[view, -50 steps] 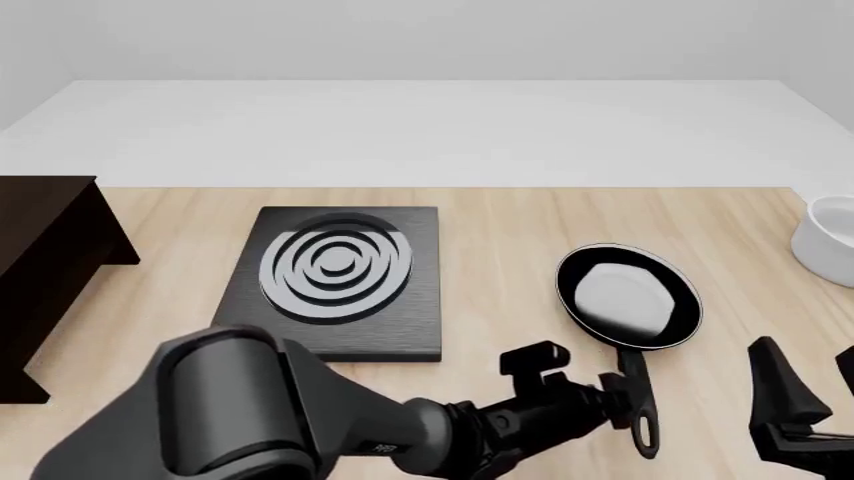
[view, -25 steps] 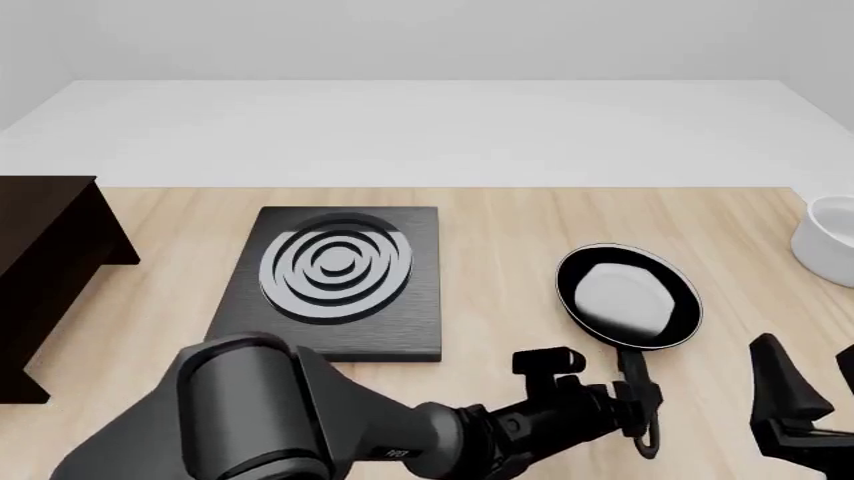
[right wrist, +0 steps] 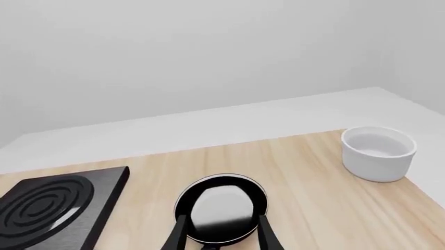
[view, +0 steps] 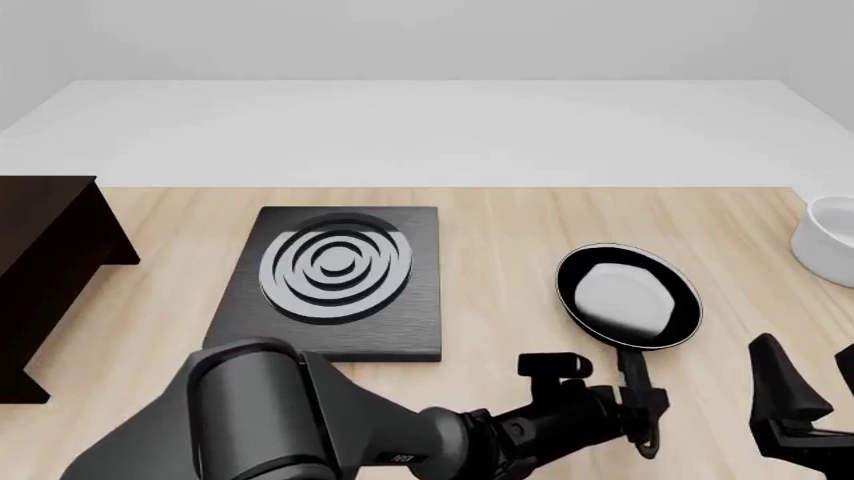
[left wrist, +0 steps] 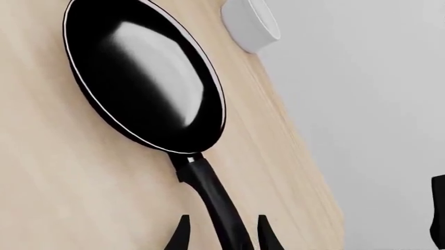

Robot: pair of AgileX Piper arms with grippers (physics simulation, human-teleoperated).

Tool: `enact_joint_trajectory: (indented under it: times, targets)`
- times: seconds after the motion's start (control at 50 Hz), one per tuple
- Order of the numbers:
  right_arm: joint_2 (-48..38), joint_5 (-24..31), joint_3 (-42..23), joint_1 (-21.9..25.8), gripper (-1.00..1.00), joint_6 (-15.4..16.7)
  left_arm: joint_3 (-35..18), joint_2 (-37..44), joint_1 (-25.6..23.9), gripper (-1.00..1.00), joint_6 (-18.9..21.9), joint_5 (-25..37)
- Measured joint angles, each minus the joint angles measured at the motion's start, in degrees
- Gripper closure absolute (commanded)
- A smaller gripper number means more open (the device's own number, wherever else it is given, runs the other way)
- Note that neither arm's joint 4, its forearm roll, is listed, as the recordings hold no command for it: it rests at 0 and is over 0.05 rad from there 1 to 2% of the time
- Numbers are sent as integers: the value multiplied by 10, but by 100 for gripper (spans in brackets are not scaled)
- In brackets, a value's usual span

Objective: Put the frying pan on top of the cabinet.

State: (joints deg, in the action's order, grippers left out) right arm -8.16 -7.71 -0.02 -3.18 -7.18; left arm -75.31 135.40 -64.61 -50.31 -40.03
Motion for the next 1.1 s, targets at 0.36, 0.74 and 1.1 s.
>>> enact_joint_trajectory:
  times: [0.36, 0.74, 1.1]
  targets:
    - [-3, -2, 0, 0, -100, -1, -5, 5, -4, -100, 11, -6]
    - [-11, -9, 0, -1, -100, -6, -17, 12, -7, -100, 16, -4]
    - [-15, -13, 0, -2, -100, -9, -35, 19, -9, -100, 16, 5]
